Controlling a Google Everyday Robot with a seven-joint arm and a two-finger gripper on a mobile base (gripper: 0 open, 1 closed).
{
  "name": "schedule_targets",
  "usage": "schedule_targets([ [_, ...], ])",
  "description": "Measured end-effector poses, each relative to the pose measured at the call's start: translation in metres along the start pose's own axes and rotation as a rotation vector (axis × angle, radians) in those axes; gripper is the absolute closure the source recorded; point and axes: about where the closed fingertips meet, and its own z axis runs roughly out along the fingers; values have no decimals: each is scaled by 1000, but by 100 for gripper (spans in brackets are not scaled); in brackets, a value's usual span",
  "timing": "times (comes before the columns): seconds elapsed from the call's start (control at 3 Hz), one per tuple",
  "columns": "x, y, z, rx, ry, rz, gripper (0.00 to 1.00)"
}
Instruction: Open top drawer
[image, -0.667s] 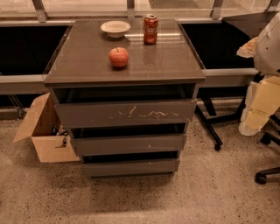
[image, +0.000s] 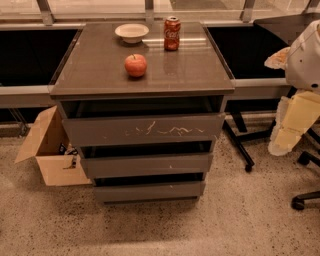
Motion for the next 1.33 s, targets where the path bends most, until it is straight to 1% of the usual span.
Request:
schedule_targets([
  [0.33, -2, -5, 30, -37, -78, -30, 0],
  [0.67, -15, -7, 93, -140, -231, -67, 0],
  [1.0, -24, -6, 130, -206, -314, -71, 0],
  [1.33, -24, -6, 130, -206, -313, -71, 0],
])
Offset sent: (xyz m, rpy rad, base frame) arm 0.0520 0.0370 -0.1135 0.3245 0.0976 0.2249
